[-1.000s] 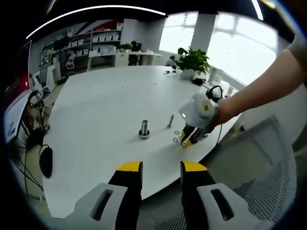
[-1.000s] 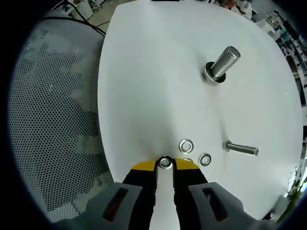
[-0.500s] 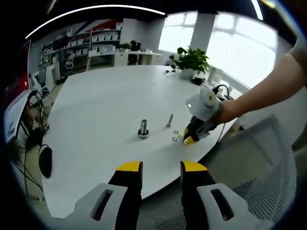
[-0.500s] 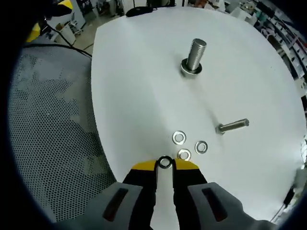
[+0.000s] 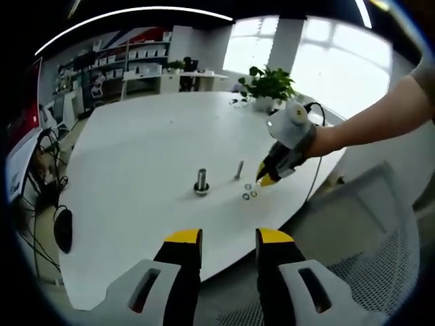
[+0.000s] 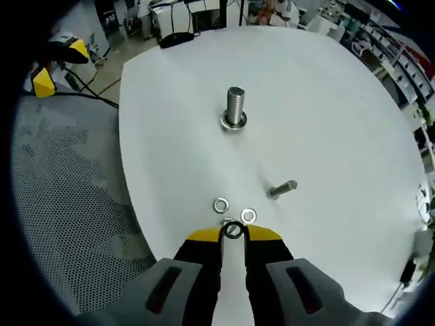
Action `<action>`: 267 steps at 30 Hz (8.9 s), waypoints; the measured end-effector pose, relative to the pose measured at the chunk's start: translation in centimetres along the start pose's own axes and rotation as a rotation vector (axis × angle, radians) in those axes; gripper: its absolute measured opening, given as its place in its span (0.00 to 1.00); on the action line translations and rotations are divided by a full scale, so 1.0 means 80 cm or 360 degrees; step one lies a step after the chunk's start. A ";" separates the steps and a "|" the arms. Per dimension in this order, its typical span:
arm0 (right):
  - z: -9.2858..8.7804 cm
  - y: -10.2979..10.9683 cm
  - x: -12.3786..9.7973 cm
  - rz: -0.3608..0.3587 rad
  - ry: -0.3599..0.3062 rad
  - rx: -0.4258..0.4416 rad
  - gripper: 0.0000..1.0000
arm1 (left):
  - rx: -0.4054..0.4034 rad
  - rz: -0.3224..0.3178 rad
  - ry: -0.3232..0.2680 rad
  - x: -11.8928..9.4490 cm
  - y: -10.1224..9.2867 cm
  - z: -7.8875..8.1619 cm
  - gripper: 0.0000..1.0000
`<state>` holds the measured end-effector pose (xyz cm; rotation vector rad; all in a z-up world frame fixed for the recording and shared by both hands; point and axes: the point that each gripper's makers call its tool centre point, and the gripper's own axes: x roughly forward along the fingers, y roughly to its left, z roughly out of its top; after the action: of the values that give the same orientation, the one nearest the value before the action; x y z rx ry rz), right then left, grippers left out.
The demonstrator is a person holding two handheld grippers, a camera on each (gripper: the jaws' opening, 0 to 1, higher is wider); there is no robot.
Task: Place the washer onto the threaded stud by aligning its center hole with the stud, sliding it down to the base, and recovering from edge contact or off-axis alignment until the washer reaches the visible bottom stop.
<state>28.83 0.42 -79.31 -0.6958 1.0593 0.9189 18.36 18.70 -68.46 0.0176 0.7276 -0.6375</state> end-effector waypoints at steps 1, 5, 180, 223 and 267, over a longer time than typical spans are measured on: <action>0.002 -0.005 -0.002 -0.0013 -0.0008 0.0000 0.13 | 0.0000 0.0001 -0.0001 0.000 0.000 0.000 0.29; 0.011 -0.021 -0.011 -0.0047 -0.0039 0.0023 0.13 | -0.0009 0.0004 -0.0015 -0.001 0.001 0.002 0.29; -0.024 0.029 0.053 0.0231 0.0155 -0.0462 0.22 | -0.0003 -0.0030 -0.0032 0.000 -0.003 0.004 0.29; -0.048 0.003 0.043 0.0162 0.0210 -0.0377 0.24 | -0.0011 -0.0014 -0.0046 -0.001 0.000 0.006 0.29; -0.038 0.016 0.049 0.0080 0.0291 -0.0445 0.14 | -0.0009 -0.0008 -0.0045 -0.001 0.000 0.006 0.28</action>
<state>27.19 -0.42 -84.13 -1.0041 1.1239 1.0739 18.60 18.66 -68.06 0.0016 0.7021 -0.6397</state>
